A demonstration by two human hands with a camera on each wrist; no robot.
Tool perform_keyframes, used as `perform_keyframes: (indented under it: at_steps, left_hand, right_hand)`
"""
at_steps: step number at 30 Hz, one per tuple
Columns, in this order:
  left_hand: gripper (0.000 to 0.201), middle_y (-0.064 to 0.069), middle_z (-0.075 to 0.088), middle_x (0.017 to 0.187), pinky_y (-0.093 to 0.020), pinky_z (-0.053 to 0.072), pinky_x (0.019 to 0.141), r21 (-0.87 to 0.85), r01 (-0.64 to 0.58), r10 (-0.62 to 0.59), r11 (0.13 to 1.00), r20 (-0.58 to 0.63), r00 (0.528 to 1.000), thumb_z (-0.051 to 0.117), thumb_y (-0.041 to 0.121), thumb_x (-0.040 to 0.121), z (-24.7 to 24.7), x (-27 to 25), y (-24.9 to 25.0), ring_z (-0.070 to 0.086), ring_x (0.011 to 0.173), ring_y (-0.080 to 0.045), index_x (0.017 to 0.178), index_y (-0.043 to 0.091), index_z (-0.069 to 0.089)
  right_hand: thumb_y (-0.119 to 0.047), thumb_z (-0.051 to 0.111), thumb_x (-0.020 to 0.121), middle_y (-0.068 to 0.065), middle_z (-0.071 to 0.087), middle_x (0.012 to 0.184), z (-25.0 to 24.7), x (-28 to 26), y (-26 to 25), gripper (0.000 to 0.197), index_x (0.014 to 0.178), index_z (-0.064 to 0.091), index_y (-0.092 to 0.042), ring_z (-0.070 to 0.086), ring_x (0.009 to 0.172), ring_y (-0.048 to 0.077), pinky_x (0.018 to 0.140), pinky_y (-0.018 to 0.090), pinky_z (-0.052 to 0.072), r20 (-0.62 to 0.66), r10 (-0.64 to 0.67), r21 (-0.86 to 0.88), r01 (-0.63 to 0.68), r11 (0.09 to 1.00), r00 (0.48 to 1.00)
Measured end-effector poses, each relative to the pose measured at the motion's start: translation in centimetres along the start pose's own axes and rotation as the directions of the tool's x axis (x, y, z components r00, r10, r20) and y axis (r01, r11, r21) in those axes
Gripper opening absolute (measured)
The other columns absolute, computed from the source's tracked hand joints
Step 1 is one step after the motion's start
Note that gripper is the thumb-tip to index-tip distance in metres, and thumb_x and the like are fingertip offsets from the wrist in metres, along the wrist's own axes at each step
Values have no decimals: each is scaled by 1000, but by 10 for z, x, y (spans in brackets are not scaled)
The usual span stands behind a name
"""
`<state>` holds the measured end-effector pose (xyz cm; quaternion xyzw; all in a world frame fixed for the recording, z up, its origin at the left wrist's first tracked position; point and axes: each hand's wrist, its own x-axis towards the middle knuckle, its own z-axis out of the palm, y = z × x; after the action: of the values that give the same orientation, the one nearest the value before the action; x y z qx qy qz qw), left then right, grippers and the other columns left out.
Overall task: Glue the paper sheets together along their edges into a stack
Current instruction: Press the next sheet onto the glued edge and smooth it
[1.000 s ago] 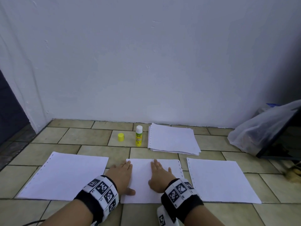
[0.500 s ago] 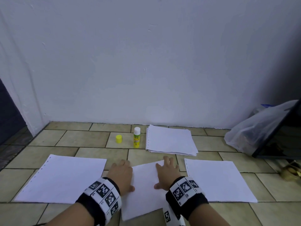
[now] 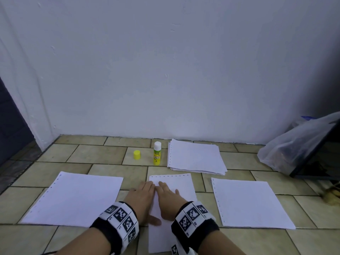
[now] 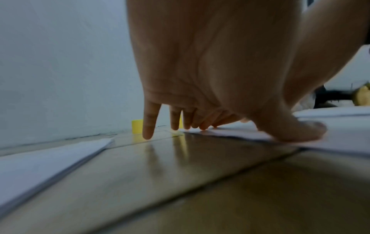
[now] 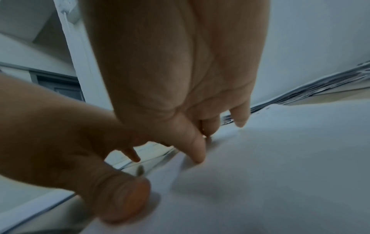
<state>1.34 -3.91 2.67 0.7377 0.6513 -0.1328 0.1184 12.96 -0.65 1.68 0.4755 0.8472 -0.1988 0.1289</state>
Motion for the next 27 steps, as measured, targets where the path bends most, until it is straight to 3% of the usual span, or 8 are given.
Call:
perform_keyframes:
  at_steps: [3, 11, 15, 17, 20, 22, 25, 27]
  left_hand:
    - [117, -5, -14, 161, -47, 13, 118, 27, 8, -10, 1000, 72, 997, 52, 74, 79, 9, 5, -6, -8, 149, -18, 153, 6, -9]
    - [112, -6, -15, 161, -47, 6, 119, 32, -25, 21, 999, 111, 994, 49, 72, 82, 5, 5, -10, -9, 149, -17, 152, 7, -10]
    - [107, -4, -12, 161, -47, 5, 120, 24, -40, 38, 999, 107, 994, 46, 71, 84, 1, 4, -11, -6, 149, -17, 153, 8, -7]
    - [99, -5, 2, 162, -44, 12, 119, 11, -32, 31, 999, 82, 996, 43, 71, 86, -3, 3, -12, 6, 148, -19, 153, 9, 6]
    - [70, -6, 38, 142, -37, 30, 105, 40, -2, 3, 999, -9, 1000, 39, 67, 90, -10, 0, -11, 34, 131, -21, 135, 13, 39]
    - [52, -5, 47, 131, -35, 33, 98, 75, 24, -20, 997, -48, 999, 34, 56, 98, -14, -3, -10, 39, 123, -21, 125, 14, 48]
    - [33, -6, 48, 128, -32, 37, 93, 13, -6, 7, 1000, -93, 996, 30, 32, 104, -12, -2, -14, 43, 120, -20, 120, 13, 52]
    - [33, -4, 36, 144, -31, 38, 98, -37, -72, 67, 997, -122, 990, 35, 21, 101, -4, 1, -22, 35, 130, -19, 132, 16, 46]
  right_hand:
    - [-7, 46, 94, 4, -10, 160, -3, 1, 3, 76, 152, -3, -9, -7, 147, 16, 118, 47, 0, 71, -31, 3, 31, 1000, 997]
    - [-23, 32, 99, -5, -11, 160, -22, -9, 57, 64, 153, -2, -18, 6, 148, 13, 119, 45, -5, 94, 161, 72, -168, 983, 982]
    - [-48, 54, 91, -4, -5, 161, -24, -14, 72, 87, 153, 2, -18, 8, 147, 14, 119, 45, 1, 66, 183, 64, -187, 980, 981]
    - [-51, 69, 79, 3, 1, 160, -23, -16, 70, 101, 153, 8, -17, 8, 147, 19, 119, 44, 9, 26, 166, 39, -167, 985, 986]
    - [-47, 76, 73, 13, 17, 150, -24, -19, 61, 94, 149, 25, -27, 14, 141, 31, 112, 45, 30, -54, 188, -38, -191, 981, 981]
    - [-34, 75, 78, 15, 24, 142, -23, -20, 51, 81, 146, 32, -26, 21, 135, 33, 107, 44, 37, -32, 143, -86, -145, 986, 989]
    - [-4, 56, 89, 15, 30, 138, -20, -18, 35, 64, 146, 33, -23, 30, 129, 32, 104, 37, 39, -12, 18, -102, -19, 995, 1000]
    - [2, 47, 90, 12, 25, 148, -18, -17, 30, 66, 148, 30, -24, 24, 135, 30, 110, 37, 32, -13, -50, -100, 48, 994, 999]
